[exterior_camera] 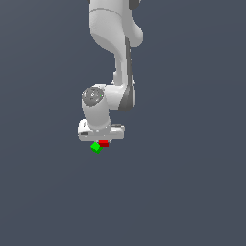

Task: Stack the red cube on top of the green cube.

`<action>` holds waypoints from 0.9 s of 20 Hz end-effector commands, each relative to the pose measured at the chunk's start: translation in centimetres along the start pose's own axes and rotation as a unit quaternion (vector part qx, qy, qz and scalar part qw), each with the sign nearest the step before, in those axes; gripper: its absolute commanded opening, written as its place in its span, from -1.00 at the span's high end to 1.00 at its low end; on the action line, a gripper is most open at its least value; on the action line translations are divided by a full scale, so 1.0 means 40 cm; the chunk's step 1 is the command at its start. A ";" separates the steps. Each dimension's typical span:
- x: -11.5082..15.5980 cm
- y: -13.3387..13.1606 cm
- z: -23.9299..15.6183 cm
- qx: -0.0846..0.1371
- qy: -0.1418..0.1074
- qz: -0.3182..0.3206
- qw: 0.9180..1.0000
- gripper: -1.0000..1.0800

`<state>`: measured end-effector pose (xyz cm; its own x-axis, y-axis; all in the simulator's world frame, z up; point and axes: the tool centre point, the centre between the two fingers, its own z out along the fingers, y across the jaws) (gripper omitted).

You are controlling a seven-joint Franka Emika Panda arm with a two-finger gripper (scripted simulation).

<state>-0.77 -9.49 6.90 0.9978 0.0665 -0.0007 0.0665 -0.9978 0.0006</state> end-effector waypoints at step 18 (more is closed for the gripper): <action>0.009 0.105 0.018 0.000 0.000 -0.001 1.000 -0.92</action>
<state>-0.15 -13.64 6.18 0.9976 0.0689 0.0001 0.0689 -0.9976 0.0005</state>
